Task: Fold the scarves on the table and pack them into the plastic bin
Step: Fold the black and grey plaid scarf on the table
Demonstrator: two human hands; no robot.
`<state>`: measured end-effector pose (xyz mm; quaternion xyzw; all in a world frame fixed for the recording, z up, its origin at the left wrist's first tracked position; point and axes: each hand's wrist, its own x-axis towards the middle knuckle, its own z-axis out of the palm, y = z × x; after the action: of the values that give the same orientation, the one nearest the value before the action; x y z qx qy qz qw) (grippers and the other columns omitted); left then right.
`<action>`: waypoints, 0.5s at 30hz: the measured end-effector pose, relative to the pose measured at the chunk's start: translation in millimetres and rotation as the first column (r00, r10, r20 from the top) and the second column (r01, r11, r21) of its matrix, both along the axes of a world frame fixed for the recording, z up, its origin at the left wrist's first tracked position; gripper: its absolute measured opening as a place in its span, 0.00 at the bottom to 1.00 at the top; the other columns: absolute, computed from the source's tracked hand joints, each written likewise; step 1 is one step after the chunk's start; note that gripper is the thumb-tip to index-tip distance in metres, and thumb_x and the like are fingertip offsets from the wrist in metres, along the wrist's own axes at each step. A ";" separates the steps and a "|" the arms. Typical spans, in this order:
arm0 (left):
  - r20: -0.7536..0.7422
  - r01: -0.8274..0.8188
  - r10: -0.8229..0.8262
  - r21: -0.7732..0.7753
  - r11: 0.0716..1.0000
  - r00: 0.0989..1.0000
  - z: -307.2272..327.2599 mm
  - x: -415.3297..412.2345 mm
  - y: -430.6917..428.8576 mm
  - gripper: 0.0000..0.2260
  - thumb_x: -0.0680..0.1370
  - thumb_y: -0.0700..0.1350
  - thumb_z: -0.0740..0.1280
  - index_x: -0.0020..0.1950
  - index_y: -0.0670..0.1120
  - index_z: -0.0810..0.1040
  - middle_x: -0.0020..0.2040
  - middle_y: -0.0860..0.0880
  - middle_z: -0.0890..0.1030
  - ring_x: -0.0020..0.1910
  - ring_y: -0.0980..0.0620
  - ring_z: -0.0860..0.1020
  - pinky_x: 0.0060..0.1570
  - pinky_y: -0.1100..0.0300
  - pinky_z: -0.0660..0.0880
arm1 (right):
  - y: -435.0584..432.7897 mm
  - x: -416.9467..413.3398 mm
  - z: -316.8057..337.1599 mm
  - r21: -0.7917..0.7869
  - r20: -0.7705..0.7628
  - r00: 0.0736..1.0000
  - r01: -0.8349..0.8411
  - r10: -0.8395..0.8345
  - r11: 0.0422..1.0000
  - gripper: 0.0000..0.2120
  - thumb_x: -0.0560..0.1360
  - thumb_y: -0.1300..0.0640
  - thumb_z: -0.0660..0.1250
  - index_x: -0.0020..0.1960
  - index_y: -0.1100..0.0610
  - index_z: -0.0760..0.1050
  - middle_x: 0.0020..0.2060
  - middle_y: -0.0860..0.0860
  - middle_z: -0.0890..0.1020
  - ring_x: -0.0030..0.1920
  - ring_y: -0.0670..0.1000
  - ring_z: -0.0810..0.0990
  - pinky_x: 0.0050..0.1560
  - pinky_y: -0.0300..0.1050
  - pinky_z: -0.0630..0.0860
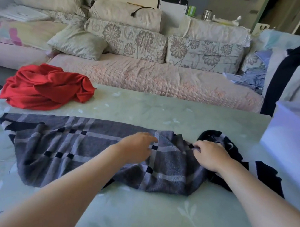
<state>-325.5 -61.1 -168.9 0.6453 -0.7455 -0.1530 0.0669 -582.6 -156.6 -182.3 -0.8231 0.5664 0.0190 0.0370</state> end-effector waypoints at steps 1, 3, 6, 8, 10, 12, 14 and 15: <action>-0.022 0.035 -0.035 -0.011 0.999 0.999 -4.7 -14.0 -1.8 0.21 0.82 0.48 0.60 0.76 0.53 0.65 0.74 0.50 0.67 0.70 0.47 0.68 0.66 0.49 0.70 | -1.8 -6.3 -0.2 0.003 -0.022 1.000 -0.010 0.010 1.000 0.20 0.80 0.50 0.56 0.71 0.48 0.70 0.69 0.51 0.74 0.69 0.54 0.71 0.68 0.52 0.63; -0.030 0.069 -0.070 -0.005 0.998 0.997 -12.2 -35.8 -4.9 0.23 0.81 0.56 0.60 0.76 0.56 0.63 0.74 0.51 0.67 0.70 0.47 0.69 0.65 0.48 0.70 | -6.1 -16.2 2.5 -0.042 -0.111 0.994 -0.023 0.018 0.999 0.22 0.77 0.52 0.59 0.71 0.48 0.69 0.67 0.51 0.74 0.68 0.55 0.71 0.68 0.53 0.63; 0.109 0.030 -0.049 0.171 0.985 0.993 -21.9 -50.1 -13.3 0.30 0.78 0.69 0.53 0.78 0.62 0.53 0.79 0.53 0.56 0.77 0.43 0.57 0.72 0.40 0.59 | -14.9 -30.0 7.6 -0.171 -0.249 0.968 -0.026 -0.017 0.985 0.18 0.76 0.56 0.61 0.65 0.46 0.73 0.61 0.50 0.77 0.63 0.54 0.73 0.64 0.51 0.65; 0.223 -0.065 0.005 0.261 0.963 0.975 -28.4 -49.4 -19.5 0.32 0.77 0.72 0.47 0.78 0.65 0.46 0.81 0.55 0.45 0.79 0.42 0.44 0.73 0.33 0.48 | -21.6 -41.6 9.9 -0.235 -0.289 0.953 0.016 -0.086 0.972 0.14 0.75 0.58 0.63 0.58 0.45 0.76 0.56 0.48 0.79 0.61 0.53 0.74 0.62 0.49 0.65; 0.265 -0.157 0.083 0.271 0.950 0.961 -33.9 -42.6 -23.5 0.32 0.77 0.72 0.46 0.78 0.65 0.43 0.80 0.56 0.40 0.79 0.41 0.39 0.71 0.30 0.45 | -27.4 -53.2 13.4 -0.291 -0.295 0.938 0.093 -0.181 0.952 0.13 0.73 0.60 0.65 0.53 0.46 0.77 0.51 0.47 0.80 0.57 0.53 0.76 0.60 0.49 0.66; 0.296 -0.211 0.142 0.213 0.954 0.944 -37.9 -34.4 -26.7 0.32 0.77 0.71 0.48 0.79 0.62 0.44 0.80 0.55 0.41 0.79 0.40 0.41 0.71 0.30 0.45 | -33.7 -65.4 14.9 -0.305 -0.226 0.946 0.159 -0.233 0.939 0.11 0.72 0.62 0.65 0.48 0.47 0.78 0.43 0.47 0.80 0.49 0.53 0.78 0.61 0.50 0.67; 0.313 -0.227 0.187 0.096 0.969 0.931 -39.8 -30.7 -30.9 0.31 0.78 0.68 0.50 0.78 0.57 0.52 0.80 0.52 0.49 0.78 0.40 0.49 0.72 0.32 0.50 | -38.1 -72.7 13.9 -0.285 -0.106 0.972 0.170 -0.207 0.943 0.11 0.72 0.61 0.64 0.48 0.48 0.80 0.43 0.47 0.82 0.47 0.54 0.79 0.61 0.51 0.66; 0.311 -0.217 0.199 0.021 0.976 0.929 -39.4 -33.2 -32.9 0.29 0.79 0.66 0.52 0.77 0.55 0.56 0.79 0.50 0.55 0.77 0.41 0.54 0.72 0.35 0.54 | -38.8 -74.8 13.0 -0.289 -0.056 0.983 0.152 -0.175 0.945 0.13 0.72 0.61 0.64 0.52 0.48 0.81 0.47 0.48 0.83 0.51 0.54 0.79 0.61 0.51 0.66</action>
<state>-358.7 -94.0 -208.3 0.7381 -0.6697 -0.0633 -0.0519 -657.4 -195.4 -169.3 -0.7687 0.6305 -0.0322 -0.1029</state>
